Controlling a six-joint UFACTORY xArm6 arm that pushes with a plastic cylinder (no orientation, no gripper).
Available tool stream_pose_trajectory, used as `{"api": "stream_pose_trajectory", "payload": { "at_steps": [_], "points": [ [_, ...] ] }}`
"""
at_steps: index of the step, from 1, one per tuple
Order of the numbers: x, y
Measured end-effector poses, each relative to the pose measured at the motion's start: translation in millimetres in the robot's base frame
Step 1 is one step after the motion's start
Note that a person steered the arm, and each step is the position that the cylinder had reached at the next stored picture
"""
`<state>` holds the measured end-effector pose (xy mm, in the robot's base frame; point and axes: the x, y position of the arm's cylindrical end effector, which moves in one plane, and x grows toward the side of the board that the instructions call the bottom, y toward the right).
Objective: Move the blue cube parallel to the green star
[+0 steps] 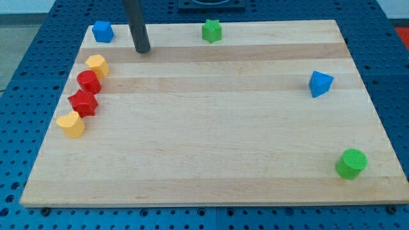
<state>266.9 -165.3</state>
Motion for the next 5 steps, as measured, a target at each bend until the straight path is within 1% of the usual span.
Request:
{"api": "stream_pose_trajectory", "payload": {
  "at_steps": [1, 3, 4, 5],
  "points": [
    [-7.7, -35.1],
    [-2.9, -116.4],
    [-8.0, -138.7],
    [-24.2, -139.4]
  ]
}}
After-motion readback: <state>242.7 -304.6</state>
